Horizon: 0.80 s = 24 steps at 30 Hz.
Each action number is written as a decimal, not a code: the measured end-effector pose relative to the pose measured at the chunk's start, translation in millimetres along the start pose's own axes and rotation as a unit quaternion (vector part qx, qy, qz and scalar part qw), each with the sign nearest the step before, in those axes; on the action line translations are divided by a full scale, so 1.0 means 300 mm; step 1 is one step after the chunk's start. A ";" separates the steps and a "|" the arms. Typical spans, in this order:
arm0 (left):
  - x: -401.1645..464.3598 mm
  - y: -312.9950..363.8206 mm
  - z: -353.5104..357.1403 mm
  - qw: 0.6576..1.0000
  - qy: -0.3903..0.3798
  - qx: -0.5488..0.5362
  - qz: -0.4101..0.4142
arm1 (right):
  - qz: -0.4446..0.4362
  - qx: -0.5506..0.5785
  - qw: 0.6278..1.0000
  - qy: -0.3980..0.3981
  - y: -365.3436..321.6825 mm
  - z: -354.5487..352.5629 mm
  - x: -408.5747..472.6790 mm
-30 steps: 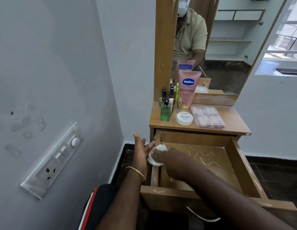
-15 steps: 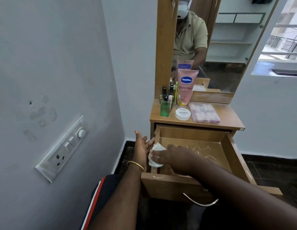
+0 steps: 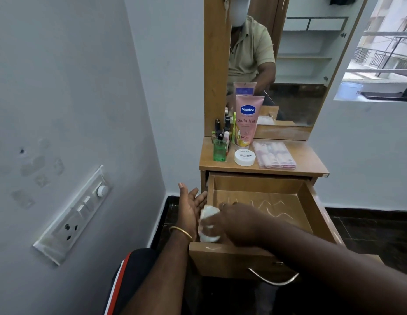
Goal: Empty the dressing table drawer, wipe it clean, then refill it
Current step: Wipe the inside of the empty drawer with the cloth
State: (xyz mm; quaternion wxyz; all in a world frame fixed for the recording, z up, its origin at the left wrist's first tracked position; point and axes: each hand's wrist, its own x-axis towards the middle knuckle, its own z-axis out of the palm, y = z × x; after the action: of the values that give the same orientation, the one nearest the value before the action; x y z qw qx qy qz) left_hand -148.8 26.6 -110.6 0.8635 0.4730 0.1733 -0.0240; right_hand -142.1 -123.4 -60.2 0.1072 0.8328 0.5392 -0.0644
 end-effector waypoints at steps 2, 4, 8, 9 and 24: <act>0.007 0.000 0.012 1.000 -0.001 -0.006 0.006 | -0.032 0.016 0.999 -0.015 -0.014 0.000 -0.016; 0.021 -0.006 0.011 1.000 -0.004 -0.014 0.008 | -0.012 0.057 0.998 -0.016 0.007 -0.002 -0.006; 0.032 -0.016 -0.006 0.999 0.001 -0.041 0.006 | 0.088 0.088 0.992 0.010 0.093 -0.001 0.070; 0.035 -0.022 -0.009 0.999 0.006 -0.037 0.013 | 0.109 0.091 0.990 0.014 0.120 -0.004 0.092; 0.067 -0.060 -0.026 0.999 0.017 -0.013 0.044 | 0.274 0.207 0.939 0.016 0.126 -0.003 0.198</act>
State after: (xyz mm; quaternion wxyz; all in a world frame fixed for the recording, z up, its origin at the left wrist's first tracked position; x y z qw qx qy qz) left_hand -135.7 25.5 -135.4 0.8668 0.4691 0.1672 0.0245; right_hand -83.2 -85.5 -68.4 -0.0627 0.9530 0.2667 -0.1293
